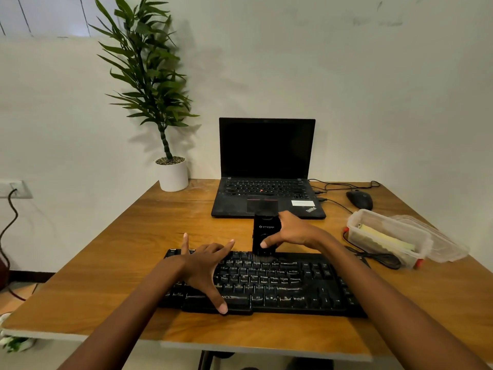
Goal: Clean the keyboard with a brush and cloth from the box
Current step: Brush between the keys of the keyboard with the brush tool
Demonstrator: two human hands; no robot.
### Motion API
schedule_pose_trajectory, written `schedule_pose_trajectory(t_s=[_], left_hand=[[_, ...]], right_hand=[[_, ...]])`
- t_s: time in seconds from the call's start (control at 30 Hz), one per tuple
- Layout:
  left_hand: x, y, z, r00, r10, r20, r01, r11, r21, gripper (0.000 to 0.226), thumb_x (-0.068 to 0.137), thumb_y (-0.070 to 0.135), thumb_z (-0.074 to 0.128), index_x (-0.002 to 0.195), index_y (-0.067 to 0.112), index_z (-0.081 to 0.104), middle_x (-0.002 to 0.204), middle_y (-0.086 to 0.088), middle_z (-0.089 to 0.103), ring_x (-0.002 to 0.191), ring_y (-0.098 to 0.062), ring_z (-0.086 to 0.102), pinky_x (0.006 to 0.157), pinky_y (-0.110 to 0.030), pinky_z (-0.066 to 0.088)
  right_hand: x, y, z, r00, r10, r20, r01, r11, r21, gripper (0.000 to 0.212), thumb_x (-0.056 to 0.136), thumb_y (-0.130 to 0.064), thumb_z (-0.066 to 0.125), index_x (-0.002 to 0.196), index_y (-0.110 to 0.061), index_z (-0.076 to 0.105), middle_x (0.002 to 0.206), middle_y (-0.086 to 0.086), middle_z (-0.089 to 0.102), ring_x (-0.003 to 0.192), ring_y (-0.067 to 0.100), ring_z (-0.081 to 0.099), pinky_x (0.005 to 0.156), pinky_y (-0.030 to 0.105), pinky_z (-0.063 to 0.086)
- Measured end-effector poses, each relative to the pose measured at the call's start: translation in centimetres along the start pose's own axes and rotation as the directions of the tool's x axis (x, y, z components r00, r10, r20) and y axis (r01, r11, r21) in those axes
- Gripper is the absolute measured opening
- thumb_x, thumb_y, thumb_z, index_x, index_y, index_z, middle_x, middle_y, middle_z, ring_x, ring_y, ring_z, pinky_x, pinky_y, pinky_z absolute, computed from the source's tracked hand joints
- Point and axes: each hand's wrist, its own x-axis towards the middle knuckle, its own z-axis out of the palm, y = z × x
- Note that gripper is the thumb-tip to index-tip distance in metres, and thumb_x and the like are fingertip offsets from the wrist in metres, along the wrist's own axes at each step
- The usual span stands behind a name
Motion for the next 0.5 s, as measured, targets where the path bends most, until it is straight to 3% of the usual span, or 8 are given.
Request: schedule_pose_trajectory(t_s=[0.13,0.27,0.37,0.5], left_hand=[[-0.05,0.25,-0.16,1.0,-0.012,0.012,0.012,1.0,0.012,0.131,0.066,0.067,0.07,0.144,0.028,-0.028,0.159,0.002,-0.003,0.146,-0.022,-0.005,0.097,-0.069,-0.026],[-0.09,0.37,-0.19,1.0,-0.021,0.018,0.02,0.999,0.034,0.131,0.066,0.067,0.069,0.145,0.025,-0.027,0.159,0.001,-0.004,0.146,-0.022,-0.006,0.094,-0.065,-0.03],[0.0,0.56,-0.34,0.998,-0.039,0.039,0.037,0.998,0.052,0.131,0.065,0.068,0.068,0.145,0.024,-0.026,0.159,0.001,-0.006,0.146,-0.023,-0.006,0.095,-0.065,-0.029],[0.11,0.48,-0.42,0.997,-0.057,0.049,0.053,0.996,0.07,0.131,0.065,0.07,0.068,0.146,0.023,-0.024,0.159,0.0,-0.007,0.146,-0.023,-0.007,0.095,-0.066,-0.029]], right_hand=[[-0.04,0.0,-0.31,0.996,-0.029,-0.082,0.025,0.998,-0.057,0.044,0.07,-0.009,0.077,0.105,-0.017,0.052,0.101,0.0,0.06,0.101,0.02,0.058,0.083,0.029,0.049],[-0.22,0.12,0.18,1.0,0.006,0.011,-0.006,1.0,-0.002,0.048,0.07,-0.005,0.077,0.112,-0.005,0.053,0.105,0.009,0.062,0.098,0.024,0.061,0.078,0.033,0.055],[0.06,-0.12,0.06,0.996,-0.046,-0.073,0.04,0.995,-0.086,0.046,0.07,-0.011,0.078,0.109,-0.012,0.053,0.102,0.001,0.061,0.099,0.02,0.058,0.081,0.03,0.051],[0.21,-0.14,0.46,1.0,-0.026,0.001,0.026,1.0,-0.018,0.046,0.071,-0.007,0.077,0.11,-0.007,0.054,0.103,0.008,0.063,0.097,0.024,0.062,0.078,0.032,0.055]])
